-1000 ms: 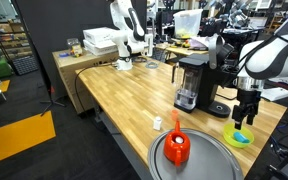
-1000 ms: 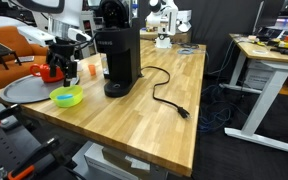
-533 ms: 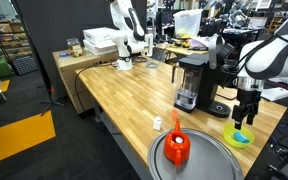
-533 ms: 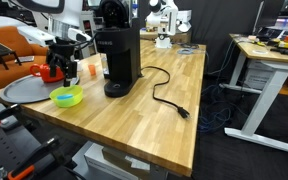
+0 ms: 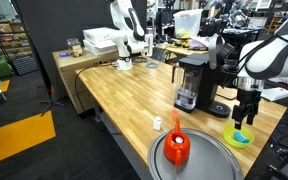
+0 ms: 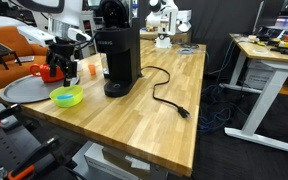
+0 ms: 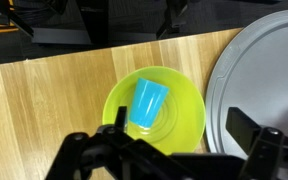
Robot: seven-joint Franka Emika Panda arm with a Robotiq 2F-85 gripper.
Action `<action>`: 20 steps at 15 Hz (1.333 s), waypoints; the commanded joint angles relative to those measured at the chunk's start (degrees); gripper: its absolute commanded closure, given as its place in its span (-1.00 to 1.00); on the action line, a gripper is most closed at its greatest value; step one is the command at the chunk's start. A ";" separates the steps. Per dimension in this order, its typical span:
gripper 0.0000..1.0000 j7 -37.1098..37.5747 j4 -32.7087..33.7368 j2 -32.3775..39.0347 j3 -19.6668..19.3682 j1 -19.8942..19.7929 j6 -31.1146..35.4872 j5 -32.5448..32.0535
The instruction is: Put the blue cup inside the yellow bowl
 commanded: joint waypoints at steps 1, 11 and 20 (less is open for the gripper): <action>-1.00 0.06 0.05 0.00 0.23 -0.28 -0.08 -0.11; -1.00 0.06 0.05 0.00 0.23 -0.28 -0.08 -0.11; -1.00 -0.17 0.84 3.00 0.49 -0.34 2.78 0.57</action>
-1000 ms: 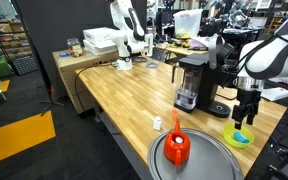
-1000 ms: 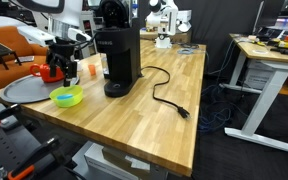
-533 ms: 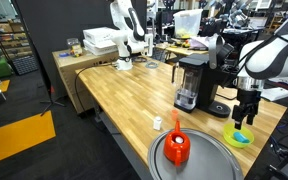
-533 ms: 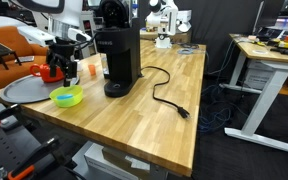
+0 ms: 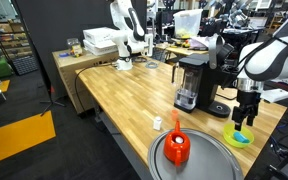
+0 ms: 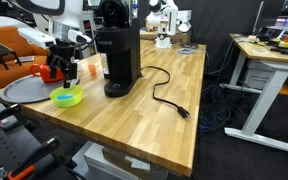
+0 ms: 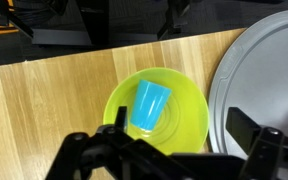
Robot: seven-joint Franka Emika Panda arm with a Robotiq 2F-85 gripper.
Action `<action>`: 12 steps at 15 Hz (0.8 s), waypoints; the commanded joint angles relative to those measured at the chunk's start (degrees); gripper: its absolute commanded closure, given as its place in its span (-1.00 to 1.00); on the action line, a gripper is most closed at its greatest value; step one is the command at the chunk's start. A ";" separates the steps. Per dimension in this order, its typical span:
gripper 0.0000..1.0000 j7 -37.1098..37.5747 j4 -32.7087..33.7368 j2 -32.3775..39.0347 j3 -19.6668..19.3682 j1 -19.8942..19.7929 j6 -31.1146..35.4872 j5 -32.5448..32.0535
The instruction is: Put the blue cup inside the yellow bowl
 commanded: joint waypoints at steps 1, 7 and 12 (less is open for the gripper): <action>-1.00 0.10 1.02 2.60 0.56 -0.29 2.76 0.29; -1.00 -0.01 2.86 6.88 1.79 -0.74 5.87 0.09; -1.00 -0.81 3.04 8.91 1.85 -2.05 5.66 0.21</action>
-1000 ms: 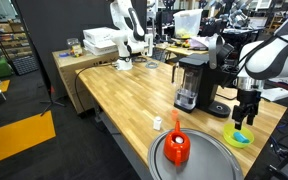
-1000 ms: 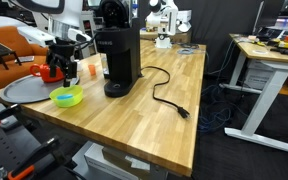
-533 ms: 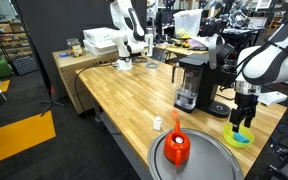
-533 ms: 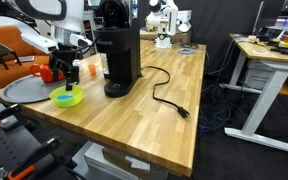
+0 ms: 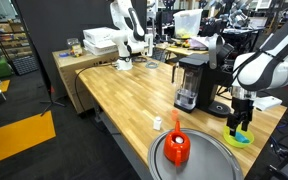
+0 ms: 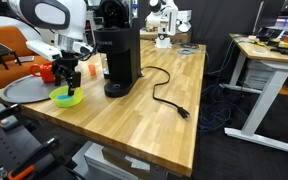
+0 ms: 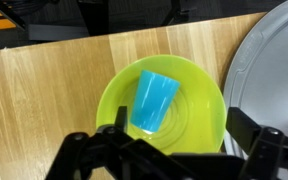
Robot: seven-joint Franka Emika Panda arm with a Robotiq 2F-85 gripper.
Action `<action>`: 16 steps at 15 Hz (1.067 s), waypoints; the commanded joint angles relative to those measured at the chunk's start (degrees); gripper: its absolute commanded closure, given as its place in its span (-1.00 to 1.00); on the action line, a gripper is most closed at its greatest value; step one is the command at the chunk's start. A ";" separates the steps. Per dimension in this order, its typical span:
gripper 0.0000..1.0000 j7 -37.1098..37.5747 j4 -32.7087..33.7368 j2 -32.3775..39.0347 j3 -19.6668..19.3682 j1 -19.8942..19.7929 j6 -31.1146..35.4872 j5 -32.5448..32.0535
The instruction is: Put the blue cup inside the yellow bowl
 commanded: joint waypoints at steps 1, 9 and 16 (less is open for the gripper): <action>-1.00 -0.84 0.54 1.50 0.76 -1.99 0.35 0.13; -1.00 -1.08 1.95 4.07 1.09 -2.61 0.56 0.03; -1.00 -1.37 4.17 7.04 1.50 -2.97 0.07 -0.22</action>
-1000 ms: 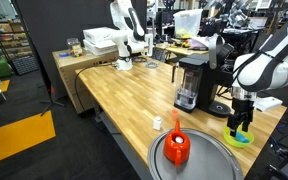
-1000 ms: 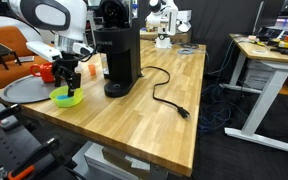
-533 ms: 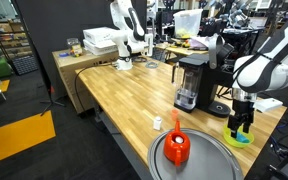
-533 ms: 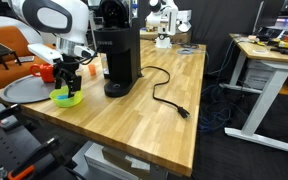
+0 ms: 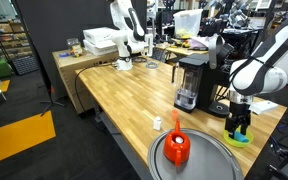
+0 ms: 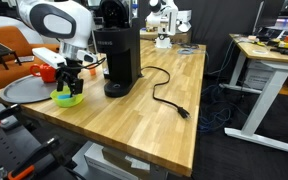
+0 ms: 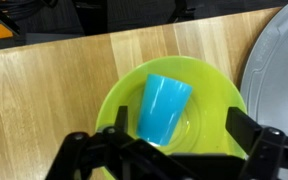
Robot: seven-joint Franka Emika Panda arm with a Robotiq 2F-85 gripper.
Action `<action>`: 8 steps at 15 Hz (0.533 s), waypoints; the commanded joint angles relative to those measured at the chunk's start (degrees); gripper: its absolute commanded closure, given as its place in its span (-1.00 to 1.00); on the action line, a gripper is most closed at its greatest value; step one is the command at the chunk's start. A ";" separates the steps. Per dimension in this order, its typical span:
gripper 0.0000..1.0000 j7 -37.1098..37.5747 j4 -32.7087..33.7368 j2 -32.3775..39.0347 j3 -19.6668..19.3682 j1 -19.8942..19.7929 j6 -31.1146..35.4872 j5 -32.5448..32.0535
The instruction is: Put the blue cup inside the yellow bowl
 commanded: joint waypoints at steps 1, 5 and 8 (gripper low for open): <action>-1.00 -1.21 1.39 1.58 1.41 -1.97 0.01 -0.24; -0.35 -2.17 2.01 2.07 1.71 -2.39 0.13 0.00; 0.06 -2.53 2.40 2.41 1.97 -2.79 0.15 0.11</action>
